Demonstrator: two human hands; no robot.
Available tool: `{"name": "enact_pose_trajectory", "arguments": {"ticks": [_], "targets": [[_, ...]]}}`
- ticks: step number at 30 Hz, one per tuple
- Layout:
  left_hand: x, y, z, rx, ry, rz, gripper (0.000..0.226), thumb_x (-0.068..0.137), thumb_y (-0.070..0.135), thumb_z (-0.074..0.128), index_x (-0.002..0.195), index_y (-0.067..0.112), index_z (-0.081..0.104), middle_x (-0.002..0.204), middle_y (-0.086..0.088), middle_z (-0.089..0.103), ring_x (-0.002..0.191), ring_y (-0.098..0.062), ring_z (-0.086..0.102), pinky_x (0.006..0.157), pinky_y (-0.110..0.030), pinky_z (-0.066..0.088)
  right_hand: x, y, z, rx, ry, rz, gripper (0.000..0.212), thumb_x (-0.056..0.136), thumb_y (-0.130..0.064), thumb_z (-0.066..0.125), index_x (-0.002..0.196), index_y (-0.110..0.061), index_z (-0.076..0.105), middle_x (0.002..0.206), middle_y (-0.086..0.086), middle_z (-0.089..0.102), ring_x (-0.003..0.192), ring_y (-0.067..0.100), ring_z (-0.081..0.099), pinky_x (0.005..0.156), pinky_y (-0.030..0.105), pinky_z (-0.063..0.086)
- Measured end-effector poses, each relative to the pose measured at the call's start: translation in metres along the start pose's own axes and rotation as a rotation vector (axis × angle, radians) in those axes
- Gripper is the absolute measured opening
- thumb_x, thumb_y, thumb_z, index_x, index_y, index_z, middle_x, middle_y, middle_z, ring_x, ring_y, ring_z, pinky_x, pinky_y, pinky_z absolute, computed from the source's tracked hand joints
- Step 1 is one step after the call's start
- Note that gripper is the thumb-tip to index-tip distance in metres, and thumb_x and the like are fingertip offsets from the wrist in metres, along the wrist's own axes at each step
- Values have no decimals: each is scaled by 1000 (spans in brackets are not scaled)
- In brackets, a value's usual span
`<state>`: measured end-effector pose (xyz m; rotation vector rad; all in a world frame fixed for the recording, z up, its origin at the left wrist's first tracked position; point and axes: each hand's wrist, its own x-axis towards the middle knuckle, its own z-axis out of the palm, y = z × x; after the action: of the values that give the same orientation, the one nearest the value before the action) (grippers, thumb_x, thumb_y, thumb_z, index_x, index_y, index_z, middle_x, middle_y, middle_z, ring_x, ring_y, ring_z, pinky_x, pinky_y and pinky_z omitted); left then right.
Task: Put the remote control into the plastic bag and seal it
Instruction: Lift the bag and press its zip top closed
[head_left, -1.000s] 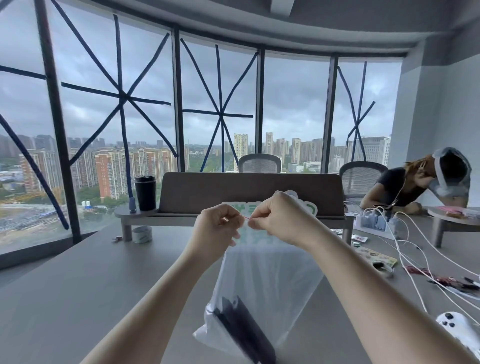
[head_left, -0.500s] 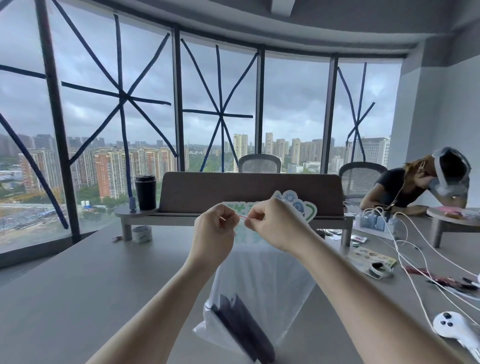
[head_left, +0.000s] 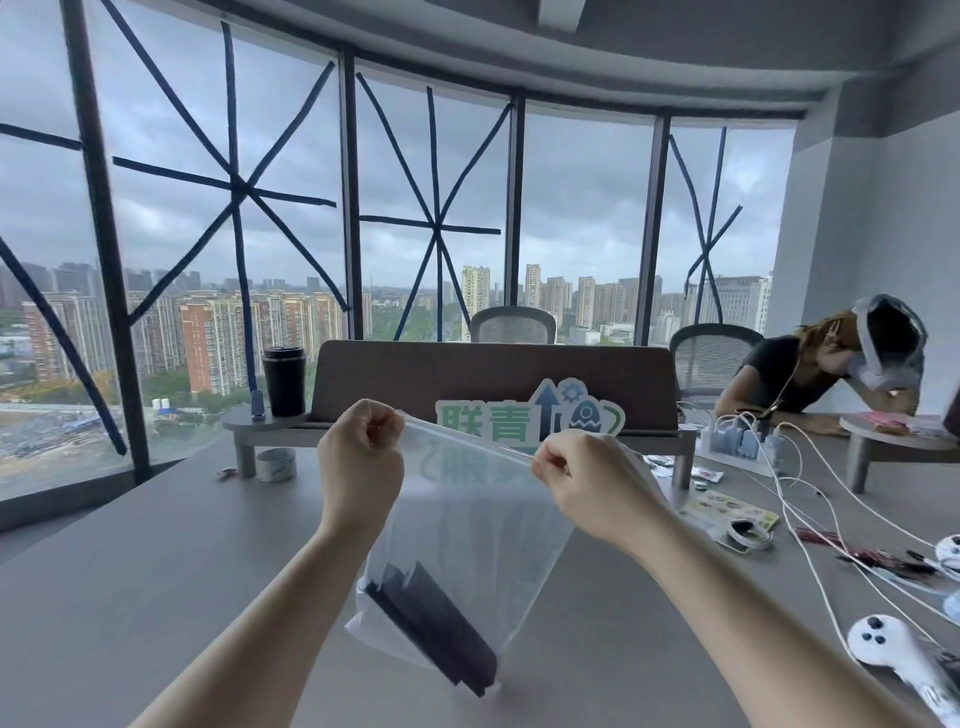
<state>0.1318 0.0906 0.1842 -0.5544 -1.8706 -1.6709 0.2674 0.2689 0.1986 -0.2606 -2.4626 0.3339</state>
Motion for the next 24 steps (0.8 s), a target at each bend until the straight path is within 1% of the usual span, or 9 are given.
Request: {"name": "enact_pose_trajectory", "arguments": {"ticks": [4,6,8,10,14,16,19,21,24], "targets": [[1,-4,-7,-5,33,2,13,84,8,60,72,12,62,64,-6,62,67,-30,59,60,-34,44,-4,1,-2,3,11,-17,17,93,-34,56,86,-24,68,92,-6,71,86,20,65,74,32,48],[2,-6,-10,-14,44,3,13,84,10,60,72,14,62,63,-5,62,66,-30,59,61,-36,45,-6,1,-3,4,8,-23,17,93,-33,56,82,-24,66,92,-6,71,86,21,64,74,33,49],[3,-7,-12,-28,45,-3,13,84,10,61,72,13,63,63,-6,61,64,-29,58,62,-36,46,-8,2,-4,2,5,-23,20,93,-35,56,77,-25,62,88,-5,69,84,22,64,74,34,51],[3,-6,-13,-38,41,-8,13,84,9,60,72,11,63,63,-8,60,63,-26,55,61,-35,45,-9,3,-4,-8,11,-18,26,93,-39,56,76,-21,62,85,-4,69,81,24,64,71,35,51],[5,-3,-17,-36,43,-5,11,85,9,60,74,9,64,65,-11,62,63,-30,56,61,-35,46,-9,2,-10,-45,60,-40,39,92,-47,56,66,-19,52,67,-5,55,69,24,56,62,32,41],[6,-2,-19,-21,42,8,11,85,9,60,75,8,65,65,-11,63,64,-33,59,62,-40,51,-9,0,-14,-55,74,-61,41,92,-48,55,64,-19,48,66,-4,52,66,23,53,60,32,40],[9,-3,-22,-39,35,-3,10,83,5,59,74,7,64,67,-12,65,61,-29,58,64,-49,54,-10,-2,-17,-52,86,-75,47,92,-49,55,58,-21,38,62,-3,48,63,23,49,60,35,42],[10,-8,-24,-43,21,-9,10,83,6,59,74,7,64,66,-12,65,60,-25,56,62,-45,53,-11,-2,-16,-43,98,-83,50,91,-51,56,56,-23,33,58,-5,45,61,23,49,59,36,41],[11,-21,-29,-19,4,-24,10,84,7,59,74,6,64,64,-6,61,59,-20,50,56,-31,42,-6,-3,-5,-20,106,-87,52,87,-53,60,54,-23,33,53,-6,42,57,23,47,56,36,38]]}}
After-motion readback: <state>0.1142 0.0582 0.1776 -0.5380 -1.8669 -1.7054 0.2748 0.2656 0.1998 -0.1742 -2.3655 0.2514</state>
